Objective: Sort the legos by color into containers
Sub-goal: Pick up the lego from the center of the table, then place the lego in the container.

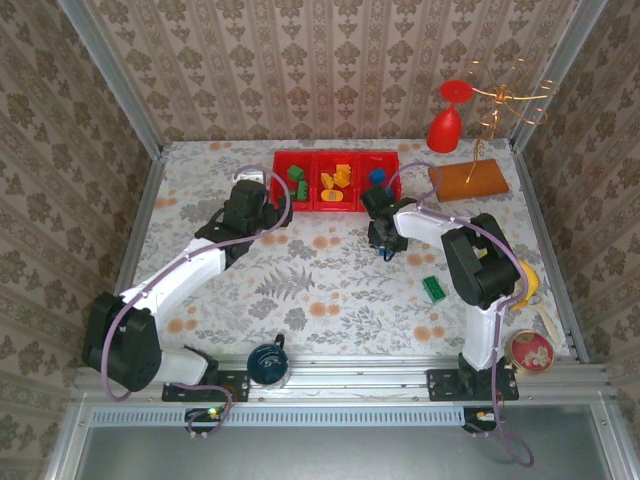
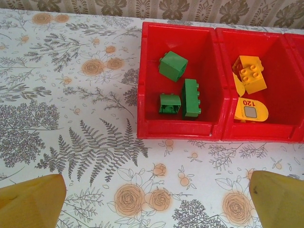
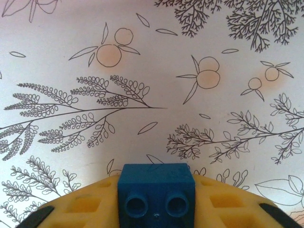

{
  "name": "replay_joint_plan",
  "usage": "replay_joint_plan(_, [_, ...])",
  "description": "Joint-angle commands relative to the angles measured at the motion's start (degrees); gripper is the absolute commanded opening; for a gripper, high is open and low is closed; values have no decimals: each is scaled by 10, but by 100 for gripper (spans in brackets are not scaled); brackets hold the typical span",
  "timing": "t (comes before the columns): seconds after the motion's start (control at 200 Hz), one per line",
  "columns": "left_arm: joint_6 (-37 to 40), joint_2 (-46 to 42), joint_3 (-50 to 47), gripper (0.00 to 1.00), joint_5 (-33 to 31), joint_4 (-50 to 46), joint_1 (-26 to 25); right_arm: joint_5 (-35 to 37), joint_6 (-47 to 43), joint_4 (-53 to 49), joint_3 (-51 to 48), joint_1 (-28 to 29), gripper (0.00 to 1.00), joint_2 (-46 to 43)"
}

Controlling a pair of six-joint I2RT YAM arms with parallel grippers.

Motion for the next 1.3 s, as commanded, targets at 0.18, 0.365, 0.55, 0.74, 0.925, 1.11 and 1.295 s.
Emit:
replay_joint_plan(0.18, [-13, -8, -7, 100, -7, -5, 7, -17, -20, -27, 18, -2, 22, -6])
replay_joint_plan(0.365, [-10, -7, -8, 100, -10, -7, 8, 14, -50, -44, 48, -2, 22, -36])
replay_joint_plan(0.55, [-11, -7, -7, 100, -5, -6, 8, 46, -82, -55, 101, -8, 22, -38])
replay_joint_plan(0.74, [-14, -7, -9, 100, 3, -3, 8, 73, -108, -58, 171, -17, 22, -10])
replay_joint_plan(0.925, [-19, -7, -11, 100, 14, 0, 8, 85, -124, -58, 234, -24, 22, 24])
replay_joint_plan(1.11, [-24, -5, -11, 100, 22, 2, 8, 100, -138, -54, 281, -32, 23, 63])
replay_joint_plan(1.295, [-24, -3, -10, 100, 24, 3, 8, 106, -154, -42, 319, -39, 23, 102])
